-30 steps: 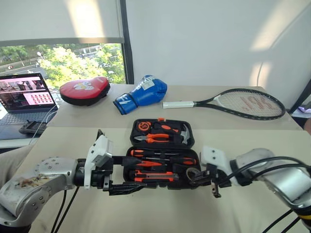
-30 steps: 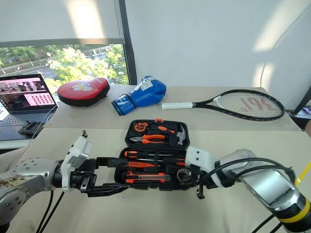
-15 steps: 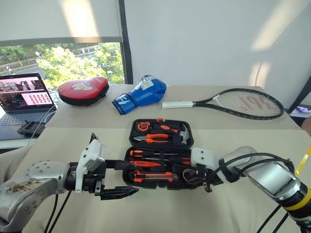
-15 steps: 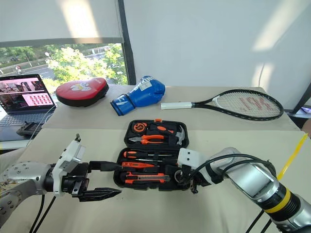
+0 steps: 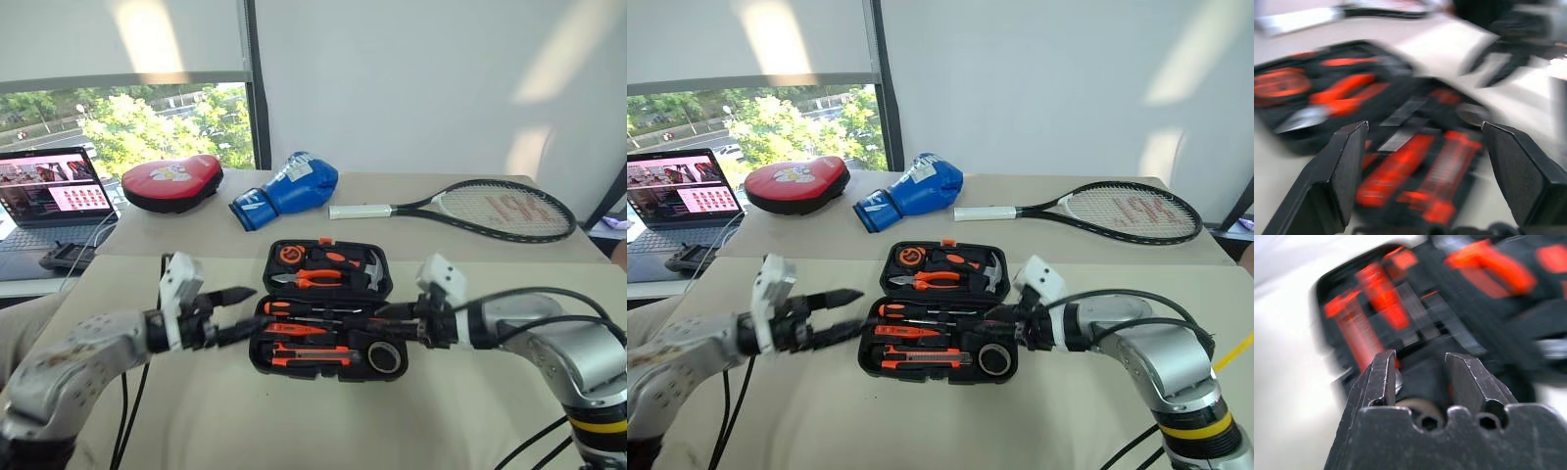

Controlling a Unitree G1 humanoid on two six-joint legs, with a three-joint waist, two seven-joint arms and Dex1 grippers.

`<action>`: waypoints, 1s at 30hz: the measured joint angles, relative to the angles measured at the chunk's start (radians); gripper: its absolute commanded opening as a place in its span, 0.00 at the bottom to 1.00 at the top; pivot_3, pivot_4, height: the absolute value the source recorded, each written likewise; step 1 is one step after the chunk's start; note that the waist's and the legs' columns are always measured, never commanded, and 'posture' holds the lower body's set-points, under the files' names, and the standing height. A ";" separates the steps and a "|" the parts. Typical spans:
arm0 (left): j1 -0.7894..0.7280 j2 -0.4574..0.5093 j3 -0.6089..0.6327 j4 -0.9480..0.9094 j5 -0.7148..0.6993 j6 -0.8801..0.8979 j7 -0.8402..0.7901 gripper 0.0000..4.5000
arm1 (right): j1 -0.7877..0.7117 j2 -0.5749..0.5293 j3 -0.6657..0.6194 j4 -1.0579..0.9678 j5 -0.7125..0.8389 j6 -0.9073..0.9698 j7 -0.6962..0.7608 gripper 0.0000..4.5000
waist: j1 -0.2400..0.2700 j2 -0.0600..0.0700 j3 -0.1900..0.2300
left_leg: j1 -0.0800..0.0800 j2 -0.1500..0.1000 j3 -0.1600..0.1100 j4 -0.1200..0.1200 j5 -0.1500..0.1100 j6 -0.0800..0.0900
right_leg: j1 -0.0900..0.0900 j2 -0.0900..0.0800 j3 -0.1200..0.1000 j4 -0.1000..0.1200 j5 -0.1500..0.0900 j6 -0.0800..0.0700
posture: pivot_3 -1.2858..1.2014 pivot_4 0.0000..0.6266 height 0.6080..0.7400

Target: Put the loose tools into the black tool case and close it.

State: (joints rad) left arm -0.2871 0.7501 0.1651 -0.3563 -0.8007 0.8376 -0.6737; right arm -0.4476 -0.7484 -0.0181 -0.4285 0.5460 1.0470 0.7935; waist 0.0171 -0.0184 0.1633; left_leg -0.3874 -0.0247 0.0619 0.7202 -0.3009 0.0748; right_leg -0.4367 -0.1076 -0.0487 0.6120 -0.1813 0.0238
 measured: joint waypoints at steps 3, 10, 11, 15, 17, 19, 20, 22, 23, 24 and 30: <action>-0.128 -0.091 -0.051 0.145 0.084 0.068 0.154 0.89 | -0.062 0.018 0.007 0.103 -0.046 -0.002 -0.064 0.89 | -0.001 0.000 0.000 | 0.000 -0.001 0.000 0.000 0.001 0.001 | 0.000 0.001 0.000 0.000 0.001 0.000 | 0.52 0.24 1.00; -0.401 -0.221 -0.113 0.455 0.227 0.135 0.316 0.89 | -0.249 0.124 0.059 0.440 -0.171 -0.039 -0.182 0.99 | -0.008 -0.002 0.001 | -0.003 -0.003 0.001 -0.004 0.004 0.000 | -0.003 0.001 -0.001 0.000 0.001 0.001 | 0.52 0.24 1.00; -0.440 -0.243 -0.118 0.511 0.252 0.134 0.328 0.89 | -0.280 0.147 0.057 0.494 -0.175 -0.039 -0.194 0.99 | -0.009 -0.002 0.001 | -0.003 -0.003 0.002 -0.006 0.005 0.000 | -0.003 0.001 -0.001 0.000 0.001 0.002 | 0.52 0.24 1.00; -0.541 -0.307 -0.139 0.690 0.316 0.120 0.348 0.89 | -0.381 0.196 0.078 0.684 -0.215 -0.074 -0.202 0.99 | -0.015 -0.002 0.001 | -0.004 -0.004 0.002 -0.008 0.005 0.000 | -0.003 0.001 -0.001 -0.002 0.001 0.003 | 0.52 0.24 1.00; -0.560 -0.312 -0.137 0.756 0.337 0.111 0.344 0.89 | -0.411 0.208 0.086 0.764 -0.236 -0.103 -0.196 0.99 | -0.019 -0.002 0.001 | -0.004 -0.004 0.002 -0.008 0.005 0.000 | -0.004 0.001 -0.001 -0.002 0.001 0.004 | 0.52 0.24 1.00; -0.575 -0.310 -0.129 0.794 0.349 0.095 0.328 0.74 | -0.429 0.214 0.087 0.840 -0.253 -0.128 -0.184 0.85 | -0.021 -0.002 0.001 | -0.004 -0.004 0.001 -0.009 0.005 0.000 | -0.004 0.001 -0.002 -0.002 0.000 0.004 | 0.52 0.24 1.00; -0.583 -0.308 -0.126 0.808 0.354 0.093 0.318 0.64 | -0.440 0.219 0.086 0.875 -0.259 -0.138 -0.177 0.76 | -0.024 -0.002 0.001 | -0.004 -0.004 0.001 -0.009 0.005 0.000 | -0.004 0.001 -0.002 -0.002 0.000 0.004 | 0.52 0.24 1.00; -0.594 -0.306 -0.126 0.828 0.368 0.089 0.291 0.50 | -0.462 0.225 0.087 0.928 -0.270 -0.162 -0.158 0.63 | -0.030 -0.002 0.001 | -0.003 -0.004 0.002 -0.009 0.005 0.000 | -0.003 0.001 -0.002 -0.002 0.000 0.005 | 0.52 0.24 1.00; -0.598 -0.304 -0.128 0.834 0.372 0.089 0.281 0.41 | -0.473 0.230 0.088 0.951 -0.271 -0.170 -0.148 0.54 | -0.032 -0.002 0.001 | -0.003 -0.004 0.002 -0.009 0.006 -0.001 | -0.003 0.001 -0.001 -0.001 0.000 0.005 | 0.52 0.24 1.00; -0.599 -0.304 -0.132 0.836 0.376 0.089 0.265 0.34 | -0.483 0.233 0.093 0.969 -0.275 -0.178 -0.133 0.47 | -0.033 -0.002 0.001 | -0.002 -0.004 0.002 -0.008 0.006 -0.001 | -0.003 0.001 -0.001 -0.001 0.000 0.005 | 0.52 0.24 1.00; -0.596 -0.308 -0.120 0.827 0.381 0.096 0.223 0.00 | -0.495 0.237 0.123 0.981 -0.292 -0.198 -0.069 0.07 | -0.032 -0.002 0.001 | 0.000 -0.004 0.001 -0.008 0.006 -0.003 | -0.002 0.000 -0.001 0.001 0.000 0.004 | 0.52 0.24 1.00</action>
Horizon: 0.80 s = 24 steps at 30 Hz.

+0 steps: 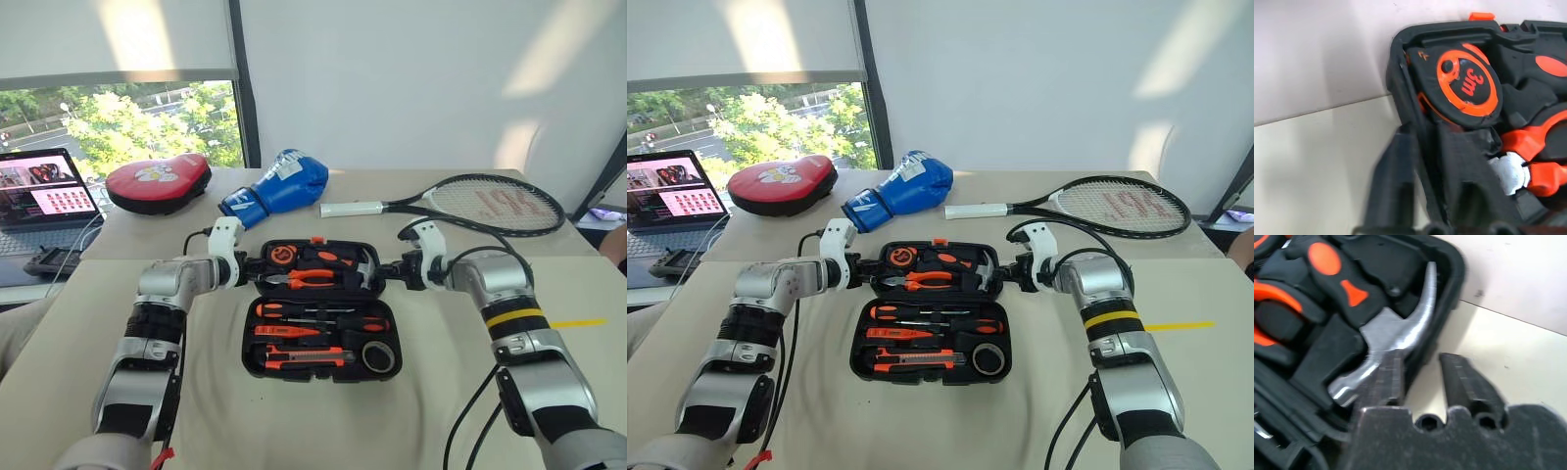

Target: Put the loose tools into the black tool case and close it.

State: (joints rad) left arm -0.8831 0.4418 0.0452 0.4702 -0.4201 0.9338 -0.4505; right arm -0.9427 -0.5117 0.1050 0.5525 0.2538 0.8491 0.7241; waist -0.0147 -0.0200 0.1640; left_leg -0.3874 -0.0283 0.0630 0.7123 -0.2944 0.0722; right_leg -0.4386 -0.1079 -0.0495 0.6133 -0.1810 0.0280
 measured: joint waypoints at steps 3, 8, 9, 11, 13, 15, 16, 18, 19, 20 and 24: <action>0.014 -0.004 0.009 -0.013 0.007 -0.018 -0.009 0.00 | 0.005 0.001 -0.005 -0.007 0.002 0.000 0.012 0.00 | 0.000 0.000 0.000 | 0.000 0.000 0.000 0.000 0.000 0.000 | 0.000 -0.001 0.000 0.001 0.000 0.000 | 0.52 0.24 1.00; 0.052 -0.036 0.011 -0.025 0.040 -0.160 -0.048 0.00 | 0.052 0.021 -0.068 -0.030 -0.002 -0.087 0.000 0.00 | 0.001 0.000 0.000 | -0.002 0.000 0.000 0.000 0.000 0.000 | -0.002 -0.001 0.000 0.000 0.002 -0.001 | 0.52 0.24 1.00; 0.059 -0.040 0.011 -0.030 0.050 -0.207 -0.060 0.00 | 0.069 0.026 -0.077 -0.041 -0.010 -0.135 -0.006 0.00 | 0.002 0.000 0.000 | -0.003 0.000 0.000 0.000 0.000 0.000 | -0.003 -0.001 0.000 0.000 0.003 -0.001 | 0.52 0.24 1.00; 0.063 -0.044 0.014 -0.050 0.065 -0.279 -0.083 0.00 | 0.105 0.026 -0.095 -0.077 -0.020 -0.218 -0.015 0.00 | 0.002 0.000 0.000 | -0.005 0.000 0.000 0.000 0.000 0.000 | -0.005 -0.002 0.000 0.000 0.003 -0.001 | 0.52 0.24 1.00; 0.069 -0.039 0.019 -0.093 0.068 -0.357 -0.116 0.00 | 0.150 0.025 -0.122 -0.145 -0.033 -0.288 -0.028 0.00 | 0.002 0.000 0.000 | -0.011 -0.001 0.000 0.001 0.000 -0.001 | -0.012 -0.002 0.000 0.001 0.003 -0.001 | 0.52 0.24 1.00; 0.097 -0.024 0.018 -0.154 0.083 -0.448 -0.158 0.00 | 0.202 0.020 -0.138 -0.226 -0.041 -0.346 -0.040 0.00 | 0.001 0.000 0.000 | -0.016 -0.001 0.001 0.001 0.002 -0.001 | -0.019 -0.001 0.000 0.003 0.004 -0.001 | 0.52 0.24 1.00; 0.130 -0.008 0.012 -0.195 0.101 -0.520 -0.188 0.00 | 0.250 0.014 -0.142 -0.288 -0.049 -0.388 -0.044 0.00 | 0.001 0.000 0.000 | -0.016 -0.001 0.002 0.000 0.002 -0.002 | -0.020 -0.001 -0.001 0.003 0.003 -0.001 | 0.52 0.24 1.00; 0.189 0.015 0.008 -0.251 0.123 -0.627 -0.234 0.00 | 0.323 0.009 -0.150 -0.382 -0.059 -0.438 -0.050 0.00 | -0.001 0.000 0.000 | -0.015 0.000 0.002 -0.002 0.002 -0.002 | -0.020 0.000 -0.002 0.001 0.003 -0.001 | 0.52 0.24 1.00; 0.226 0.031 0.006 -0.279 0.140 -0.688 -0.260 0.00 | 0.370 0.001 -0.152 -0.439 -0.076 -0.470 -0.054 0.00 | -0.001 0.000 0.000 | -0.016 0.000 0.002 -0.002 0.001 -0.002 | -0.020 0.000 -0.003 0.000 0.003 -0.001 | 0.52 0.24 1.00; 0.257 0.046 0.004 -0.302 0.146 -0.730 -0.283 0.00 | 0.405 -0.007 -0.152 -0.486 -0.084 -0.490 -0.057 0.00 | 0.000 0.000 0.000 | -0.016 0.000 0.002 -0.002 0.001 -0.002 | -0.020 0.000 -0.004 0.000 0.003 -0.001 | 0.52 0.24 1.00; 0.412 0.138 -0.013 -0.352 0.188 -0.927 -0.404 0.00 | 0.595 -0.061 -0.156 -0.723 -0.133 -0.557 -0.062 0.00 | 0.006 0.000 0.000 | -0.016 0.000 0.002 -0.001 0.001 -0.002 | -0.018 0.000 -0.006 -0.002 0.003 -0.001 | 0.52 0.24 1.00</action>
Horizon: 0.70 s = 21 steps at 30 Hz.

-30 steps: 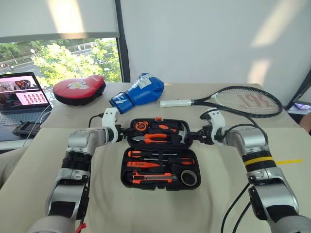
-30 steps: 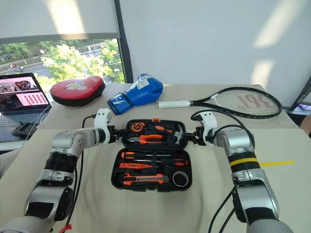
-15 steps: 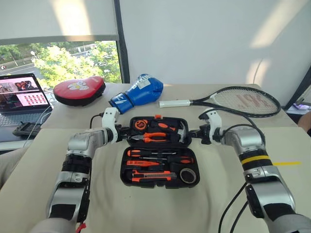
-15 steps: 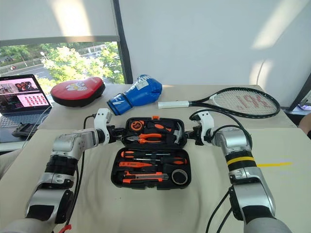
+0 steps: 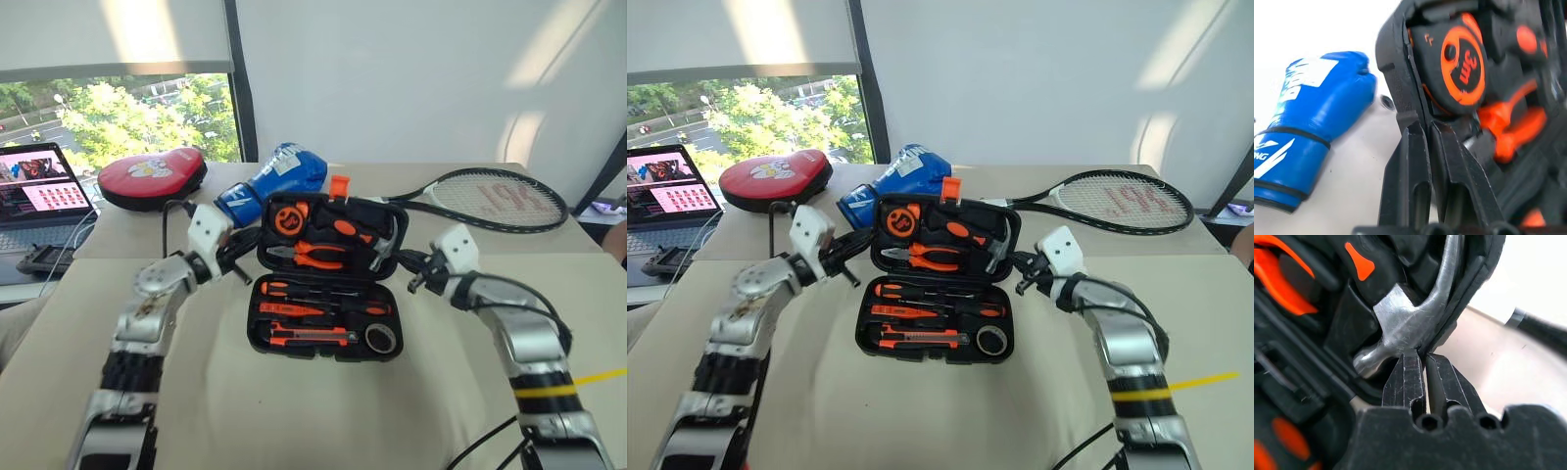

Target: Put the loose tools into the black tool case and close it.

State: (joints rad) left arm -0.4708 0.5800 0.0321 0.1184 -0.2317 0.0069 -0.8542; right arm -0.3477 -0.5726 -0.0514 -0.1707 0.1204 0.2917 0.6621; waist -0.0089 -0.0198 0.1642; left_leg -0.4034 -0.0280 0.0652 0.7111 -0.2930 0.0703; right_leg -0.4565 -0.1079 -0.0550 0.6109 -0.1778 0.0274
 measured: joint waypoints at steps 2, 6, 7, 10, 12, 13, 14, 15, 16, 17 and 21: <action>0.046 0.044 -0.008 -0.011 0.024 -0.105 -0.049 0.00 | 0.091 -0.034 0.000 -0.094 -0.031 -0.026 0.001 0.00 | 0.004 0.000 0.000 | 0.004 0.001 0.001 0.002 0.000 0.000 | 0.004 0.000 0.001 -0.001 0.000 0.000 | 0.52 0.24 1.00; 0.097 0.083 -0.017 0.001 0.064 -0.217 -0.087 0.00 | 0.216 -0.106 0.023 -0.195 -0.107 -0.103 0.013 0.00 | 0.007 0.000 0.000 | 0.020 0.002 0.002 0.001 -0.002 0.004 | 0.020 -0.002 0.004 -0.001 -0.001 0.000 | 0.52 0.24 1.00; 0.109 0.093 -0.013 0.001 0.063 -0.229 -0.093 0.00 | 0.247 -0.128 0.024 -0.219 -0.118 -0.120 0.018 0.00 | 0.008 0.000 0.000 | 0.021 0.003 0.002 0.001 -0.003 0.005 | 0.021 -0.002 0.004 -0.002 -0.001 0.000 | 0.52 0.24 1.00; 0.190 0.156 -0.002 -0.039 0.001 -0.211 -0.167 0.21 | 0.394 -0.217 -0.012 -0.334 -0.121 -0.173 0.077 0.22 | 0.009 0.001 -0.001 | 0.024 0.006 0.002 0.001 -0.004 0.006 | 0.022 -0.003 0.005 0.000 -0.002 -0.001 | 0.52 0.24 1.00; 0.270 0.213 0.019 -0.029 -0.037 -0.140 -0.228 0.39 | 0.495 -0.247 -0.065 -0.355 -0.105 -0.172 0.115 0.39 | 0.005 0.002 -0.001 | 0.025 0.008 0.004 0.001 -0.006 0.004 | 0.021 -0.002 0.006 0.000 -0.002 -0.002 | 0.52 0.24 1.00; 0.300 0.217 0.037 -0.022 -0.072 -0.074 -0.236 0.45 | 0.542 -0.255 -0.104 -0.357 -0.087 -0.153 0.132 0.44 | 0.007 0.001 -0.001 | 0.023 0.008 0.004 0.002 -0.006 0.004 | 0.019 -0.001 0.006 0.000 -0.002 -0.002 | 0.52 0.24 1.00; 0.315 0.220 0.051 -0.027 -0.108 -0.017 -0.242 0.58 | 0.570 -0.257 -0.138 -0.369 -0.054 -0.119 0.147 0.55 | 0.009 0.000 0.000 | 0.021 0.008 0.004 0.004 -0.006 0.004 | 0.019 -0.001 0.005 0.000 -0.002 -0.002 | 0.52 0.24 1.00; 0.321 0.223 0.068 -0.039 -0.141 0.036 -0.248 0.64 | 0.602 -0.261 -0.180 -0.399 -0.010 -0.071 0.167 0.60 | 0.012 0.000 0.000 | 0.020 0.009 0.004 0.005 -0.006 0.005 | 0.019 -0.001 0.005 0.001 -0.002 -0.003 | 0.52 0.24 1.00; 0.327 0.235 0.082 -0.053 -0.167 0.075 -0.253 0.74 | 0.628 -0.268 -0.215 -0.430 0.030 -0.028 0.187 0.68 | 0.018 0.000 0.000 | 0.020 0.009 0.003 0.005 -0.006 0.005 | 0.020 -0.001 0.005 0.000 -0.002 -0.003 | 0.52 0.24 1.00; 0.331 0.253 0.108 -0.079 -0.212 0.144 -0.260 0.81 | 0.657 -0.280 -0.256 -0.471 0.096 0.035 0.216 0.68 | 0.021 0.000 0.000 | 0.020 0.009 0.002 0.006 -0.006 0.006 | 0.020 -0.002 0.005 0.000 -0.002 -0.003 | 0.52 0.24 1.00; 0.349 0.313 0.180 -0.197 -0.375 0.377 -0.280 0.82 | 0.695 -0.337 -0.328 -0.615 0.333 0.228 0.292 0.52 | 0.022 0.000 0.000 | 0.021 0.010 0.001 0.005 -0.010 0.012 | 0.021 -0.006 0.006 0.000 -0.002 -0.003 | 0.52 0.24 1.00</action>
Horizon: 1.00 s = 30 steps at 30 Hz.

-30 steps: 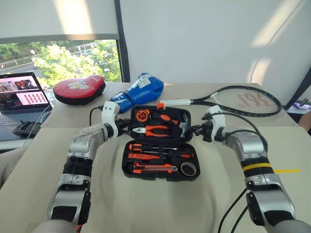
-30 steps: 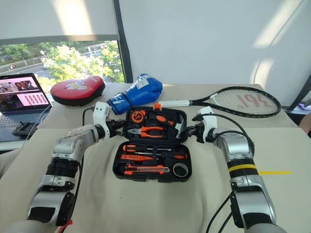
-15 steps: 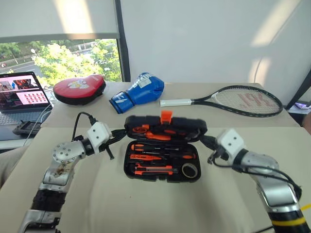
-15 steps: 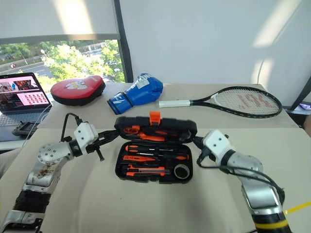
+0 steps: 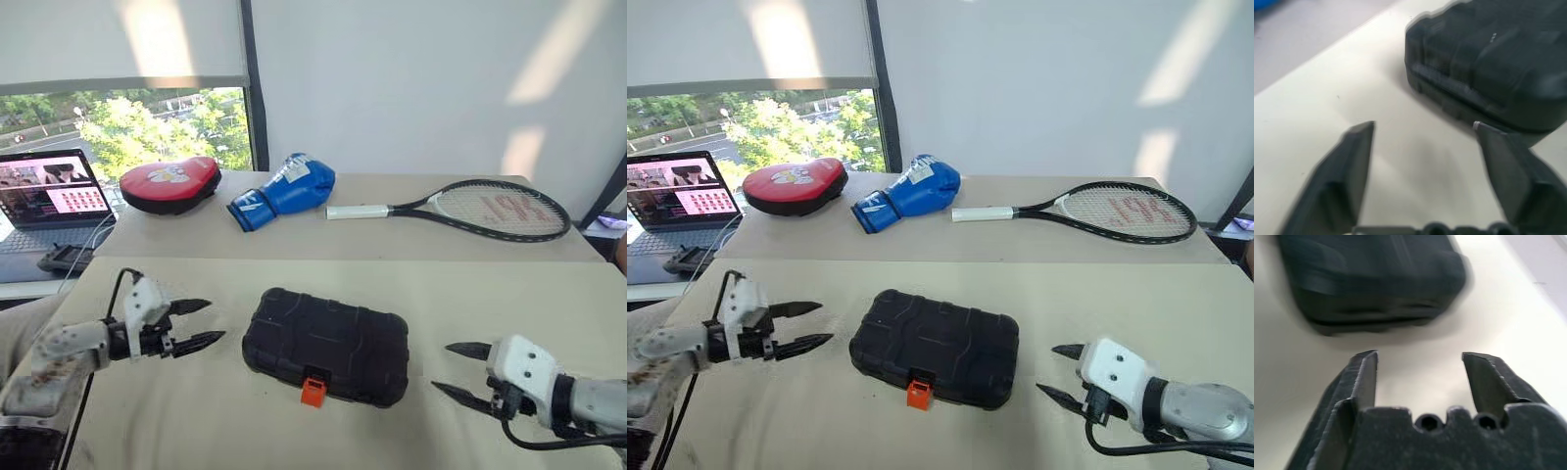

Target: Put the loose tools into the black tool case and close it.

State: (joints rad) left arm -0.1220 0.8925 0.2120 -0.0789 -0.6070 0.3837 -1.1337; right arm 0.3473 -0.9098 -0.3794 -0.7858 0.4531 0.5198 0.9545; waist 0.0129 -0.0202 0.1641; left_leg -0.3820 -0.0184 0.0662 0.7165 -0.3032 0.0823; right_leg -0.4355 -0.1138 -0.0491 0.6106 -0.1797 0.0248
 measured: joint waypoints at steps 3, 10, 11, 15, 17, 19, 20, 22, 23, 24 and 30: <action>0.010 0.019 0.011 -0.094 -0.105 0.129 -0.019 0.66 | -0.029 -0.037 0.058 -0.107 0.160 0.102 0.028 0.28 | 0.000 0.000 0.000 | 0.000 0.000 -0.001 -0.001 0.000 -0.001 | 0.000 0.001 0.000 0.000 0.000 0.000 | 0.52 0.24 1.00; 0.071 0.152 0.109 -0.216 -0.260 0.319 -0.115 0.10 | -0.346 -0.067 0.533 -0.026 0.011 0.201 -0.014 0.00 | -0.004 -0.003 0.001 | -0.002 -0.001 0.000 -0.002 0.005 -0.010 | -0.004 0.005 -0.001 0.001 -0.002 -0.004 | 0.52 0.24 1.00; 0.090 0.161 0.128 -0.228 -0.262 0.321 -0.127 0.03 | -0.387 -0.052 0.568 -0.003 -0.011 0.215 -0.030 0.00 | -0.002 -0.003 0.001 | -0.002 -0.001 0.000 -0.002 0.005 -0.010 | -0.004 0.005 -0.002 0.000 -0.002 -0.004 | 0.52 0.24 1.00; 0.161 0.164 0.186 -0.284 -0.257 0.314 -0.140 0.01 | -0.560 0.051 0.704 0.093 -0.095 0.284 -0.112 0.00 | -0.003 -0.004 0.001 | -0.003 -0.001 0.000 -0.001 0.006 -0.011 | -0.004 0.005 -0.002 0.000 -0.001 -0.005 | 0.52 0.24 1.00; 0.175 0.160 0.205 -0.308 -0.256 0.314 -0.121 0.01 | -0.649 0.107 0.725 0.173 -0.123 0.331 -0.160 0.00 | -0.005 -0.004 0.001 | -0.003 -0.001 0.001 0.000 0.007 -0.012 | -0.004 0.005 -0.002 0.000 0.000 -0.007 | 0.52 0.24 1.00; 0.179 0.147 0.212 -0.325 -0.256 0.314 -0.102 0.01 | -0.710 0.129 0.725 0.243 -0.151 0.352 -0.193 0.00 | -0.003 -0.004 0.002 | -0.003 -0.001 0.001 -0.001 0.007 -0.013 | -0.004 0.005 -0.002 0.000 0.001 -0.008 | 0.52 0.24 1.00; 0.185 0.135 0.217 -0.338 -0.257 0.314 -0.088 0.01 | -0.752 0.132 0.728 0.296 -0.176 0.353 -0.201 0.00 | -0.002 -0.004 0.002 | -0.003 -0.001 0.001 -0.001 0.008 -0.013 | -0.004 0.005 -0.002 0.001 0.001 -0.009 | 0.52 0.24 1.00; 0.193 0.125 0.221 -0.346 -0.258 0.315 -0.069 0.01 | -0.826 0.145 0.749 0.398 -0.218 0.333 -0.203 0.00 | -0.002 -0.004 0.002 | -0.003 -0.001 0.001 -0.001 0.009 -0.012 | -0.004 0.006 -0.003 0.001 0.002 -0.008 | 0.52 0.24 1.00; 0.191 0.120 0.220 -0.349 -0.258 0.315 -0.059 0.01 | -0.862 0.155 0.761 0.457 -0.241 0.312 -0.202 0.00 | -0.002 -0.004 0.002 | -0.003 -0.001 0.001 -0.001 0.010 -0.012 | -0.004 0.007 -0.003 0.001 0.002 -0.009 | 0.52 0.24 1.00; 0.187 0.118 0.217 -0.351 -0.258 0.315 -0.051 0.01 | -0.893 0.167 0.767 0.518 -0.261 0.282 -0.202 0.00 | -0.003 -0.004 0.002 | -0.003 -0.002 0.001 -0.001 0.010 -0.012 | -0.004 0.007 -0.003 0.001 0.002 -0.009 | 0.52 0.24 1.00; 0.126 0.110 0.187 -0.367 -0.259 0.315 -0.026 0.36 | -0.958 0.164 0.755 0.682 -0.301 0.164 -0.108 0.00 | -0.002 -0.004 0.002 | -0.006 -0.001 0.000 -0.004 0.011 -0.012 | -0.006 0.009 -0.005 0.000 0.002 -0.009 | 0.52 0.24 1.00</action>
State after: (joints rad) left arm 0.0038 1.0030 0.3993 -0.4461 -0.8655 0.6983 -1.1597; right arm -0.6108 -0.7455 0.3756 -0.1041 0.1518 0.6833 0.8460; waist 0.0107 -0.0238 0.1658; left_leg -0.3875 -0.0198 0.0662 0.7130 -0.2927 0.0699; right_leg -0.4415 -0.1048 -0.0536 0.6109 -0.1779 0.0163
